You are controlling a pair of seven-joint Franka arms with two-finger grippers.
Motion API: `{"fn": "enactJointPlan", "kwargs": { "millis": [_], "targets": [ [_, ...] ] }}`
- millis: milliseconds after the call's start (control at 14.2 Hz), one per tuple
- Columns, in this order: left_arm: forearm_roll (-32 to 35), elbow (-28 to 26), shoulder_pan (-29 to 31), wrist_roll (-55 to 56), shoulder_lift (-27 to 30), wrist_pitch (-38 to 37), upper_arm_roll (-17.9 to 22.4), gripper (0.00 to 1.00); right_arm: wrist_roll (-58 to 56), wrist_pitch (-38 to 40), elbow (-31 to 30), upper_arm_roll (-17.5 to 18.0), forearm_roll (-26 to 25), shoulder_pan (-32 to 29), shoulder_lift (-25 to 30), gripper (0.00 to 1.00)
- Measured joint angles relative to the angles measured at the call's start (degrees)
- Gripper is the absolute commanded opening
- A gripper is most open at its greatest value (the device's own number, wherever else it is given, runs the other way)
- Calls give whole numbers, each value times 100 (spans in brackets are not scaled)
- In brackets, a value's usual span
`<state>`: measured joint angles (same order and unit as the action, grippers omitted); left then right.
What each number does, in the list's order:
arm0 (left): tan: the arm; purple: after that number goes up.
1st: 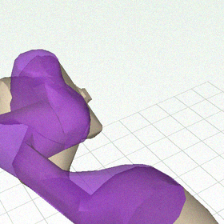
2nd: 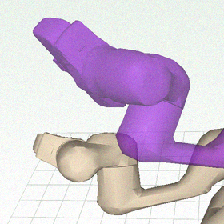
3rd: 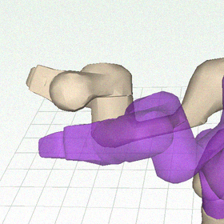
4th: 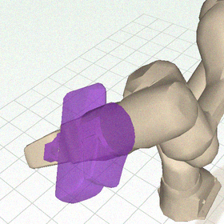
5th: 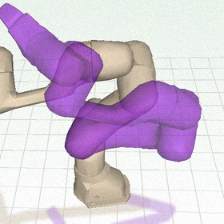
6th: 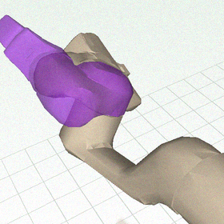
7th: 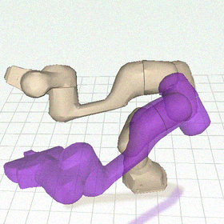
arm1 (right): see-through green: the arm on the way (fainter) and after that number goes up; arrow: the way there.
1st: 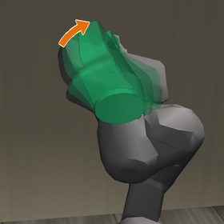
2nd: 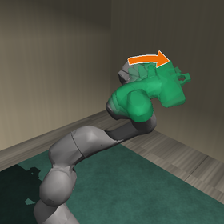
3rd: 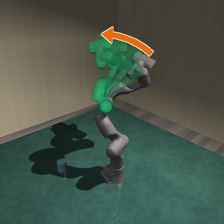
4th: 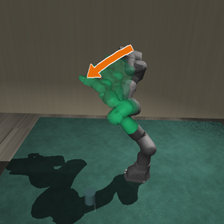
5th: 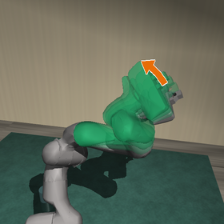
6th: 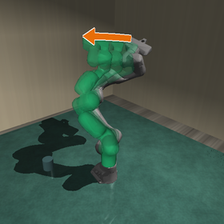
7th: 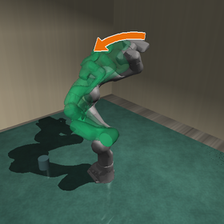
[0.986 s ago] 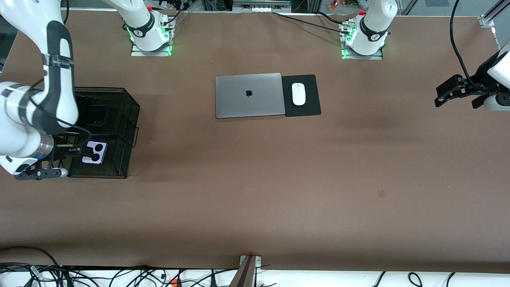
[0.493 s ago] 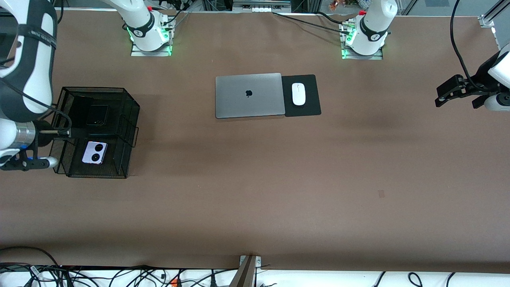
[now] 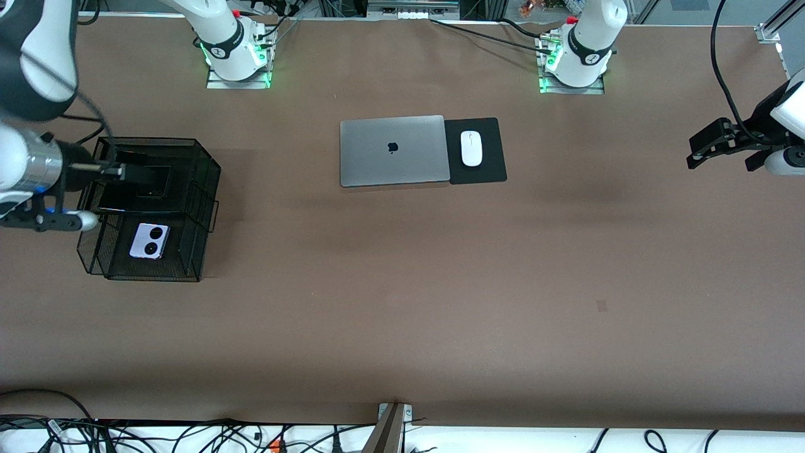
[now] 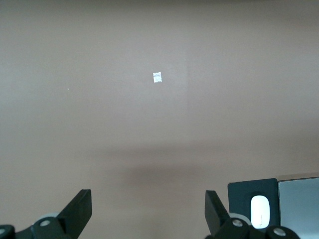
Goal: Place phones with both arms
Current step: 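Open the right gripper and lift it away from the basket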
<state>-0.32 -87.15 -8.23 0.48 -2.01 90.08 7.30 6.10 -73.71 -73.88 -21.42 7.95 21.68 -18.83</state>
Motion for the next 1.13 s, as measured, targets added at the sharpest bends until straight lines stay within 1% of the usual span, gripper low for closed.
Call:
{"fn": "enactJointPlan", "kwargs": {
  "millis": [141, 211, 352, 423, 493, 563, 704, 775, 845, 915, 986, 1127],
  "targets": [
    [0, 0, 0, 0, 0, 0, 0, 100, 366, -28, 0, 363, -89, -21, 70, 100],
    [0, 0, 1, 0, 0, 0, 1, 100, 468, -96, -1, 475, -103, -31, 62, 100],
    [0, 0, 11, 0, 0, 0, 3, 100, 517, -196, -4, 582, -107, -91, 43, 100],
    [0, 0, 14, 0, 0, 0, 4, 100, 517, -211, -5, 676, -108, -209, 42, 100],
    [0, 0, 16, 0, 0, 0, 4, 100, 517, -225, -5, 908, -131, -455, 46, 100],
    [0, 0, 17, 0, 0, 7, 4, 100, 517, -269, -5, 1335, -253, -848, 54, 100],
    [0, 0, 17, 0, 0, 38, 4, 100, 517, -446, -7, 2438, -689, -1783, 82, 100],
    [0, 0, 18, 0, -1, 42, 4, 100, 517, -512, -21, 2789, -807, -2085, 100, 100],
    [0, 0, 17, 0, -1, 44, 4, 100, 511, -585, -58, 2949, -854, -2239, 123, 100],
    [0, 0, 18, 0, -1, 47, 4, 100, 479, -681, -125, 3010, -869, -2323, 146, 100],
    [0, 0, 18, 0, -2, 57, 4, 100, 417, -809, -240, 3028, -872, -2373, 184, 100],
    [0, 0, 18, 0, -3, 99, 4, 100, 289, -1196, -681, 3034, -877, -2447, 367, 100]
  ]
}}
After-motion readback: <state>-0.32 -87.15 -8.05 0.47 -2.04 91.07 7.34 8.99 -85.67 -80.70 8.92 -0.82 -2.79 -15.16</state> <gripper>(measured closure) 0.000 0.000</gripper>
